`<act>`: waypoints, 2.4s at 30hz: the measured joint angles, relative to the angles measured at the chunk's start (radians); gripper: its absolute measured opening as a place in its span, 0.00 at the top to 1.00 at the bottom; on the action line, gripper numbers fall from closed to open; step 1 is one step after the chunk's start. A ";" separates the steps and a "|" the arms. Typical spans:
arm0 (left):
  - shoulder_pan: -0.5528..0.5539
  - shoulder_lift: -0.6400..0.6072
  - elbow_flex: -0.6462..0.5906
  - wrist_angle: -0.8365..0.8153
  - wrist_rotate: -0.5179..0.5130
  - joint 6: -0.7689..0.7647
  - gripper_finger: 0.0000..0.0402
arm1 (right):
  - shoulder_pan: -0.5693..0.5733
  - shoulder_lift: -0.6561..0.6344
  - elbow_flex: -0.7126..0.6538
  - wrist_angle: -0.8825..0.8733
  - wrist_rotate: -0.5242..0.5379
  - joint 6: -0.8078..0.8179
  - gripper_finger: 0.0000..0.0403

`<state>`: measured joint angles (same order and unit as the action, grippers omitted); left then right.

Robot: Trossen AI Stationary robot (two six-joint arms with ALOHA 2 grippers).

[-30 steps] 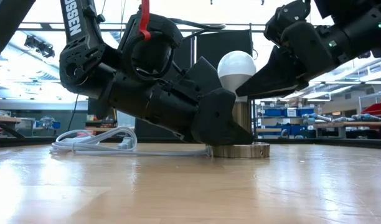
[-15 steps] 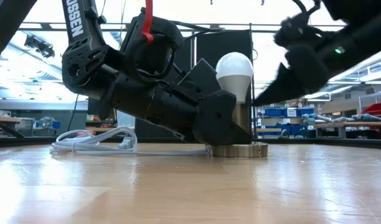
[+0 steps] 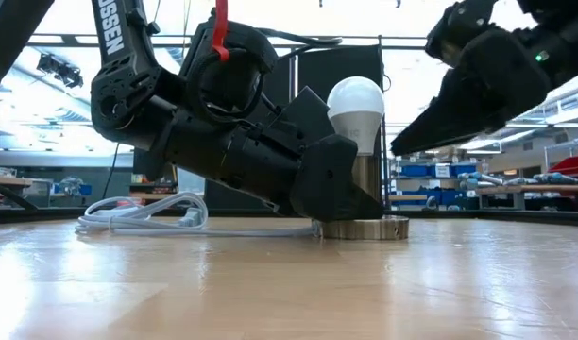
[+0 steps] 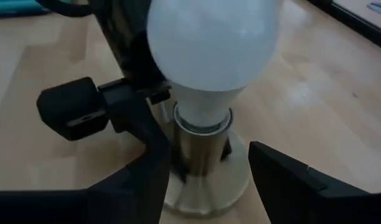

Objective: Screw lightbulb
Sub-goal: Remove the white lightbulb from the silver lamp

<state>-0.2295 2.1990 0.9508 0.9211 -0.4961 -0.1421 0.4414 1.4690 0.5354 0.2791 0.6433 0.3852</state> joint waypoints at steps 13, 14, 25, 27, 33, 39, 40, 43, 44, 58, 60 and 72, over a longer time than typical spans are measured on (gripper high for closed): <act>0.000 0.000 0.000 -0.001 0.000 0.000 0.51 | -0.046 0.115 0.000 0.225 -0.043 -0.085 0.43; 0.000 0.000 0.000 -0.001 0.000 0.000 0.51 | -0.046 0.115 0.000 0.236 -0.043 -0.095 0.43; 0.000 0.000 0.000 0.000 0.000 -0.001 0.51 | -0.084 0.115 0.000 0.248 -0.047 -0.123 0.43; 0.000 0.000 0.000 0.000 -0.001 -0.002 0.51 | -0.087 0.115 0.000 0.235 -0.049 -0.123 0.43; 0.002 0.000 0.000 -0.002 -0.006 -0.004 0.51 | -0.062 0.033 0.003 0.006 0.070 -0.025 0.44; 0.000 0.000 0.000 -0.004 -0.003 0.000 0.51 | -0.011 -0.121 -0.002 -0.440 0.302 0.375 0.44; 0.000 0.000 0.000 -0.001 -0.003 0.000 0.51 | -0.011 -0.128 -0.002 -0.436 0.260 0.366 0.44; 0.000 0.000 0.000 0.000 -0.003 0.000 0.51 | -0.011 -0.127 -0.001 -0.346 0.114 0.245 0.43; 0.000 0.000 0.000 0.000 -0.003 0.000 0.51 | -0.011 -0.117 -0.001 -0.308 0.072 0.205 0.43; 0.007 0.001 -0.001 0.028 0.000 -0.075 0.51 | -0.008 0.018 0.055 -0.101 0.059 -0.008 0.44; 0.007 0.001 -0.001 0.029 -0.005 -0.074 0.51 | -0.005 0.020 0.056 -0.071 0.058 -0.071 0.43; 0.007 0.001 -0.001 0.018 -0.008 -0.066 0.51 | -0.017 0.106 0.058 0.129 0.007 -0.386 0.43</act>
<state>-0.2226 2.2002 0.9497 0.9390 -0.5037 -0.2085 0.4247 1.5752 0.5934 0.4076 0.6502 -0.0010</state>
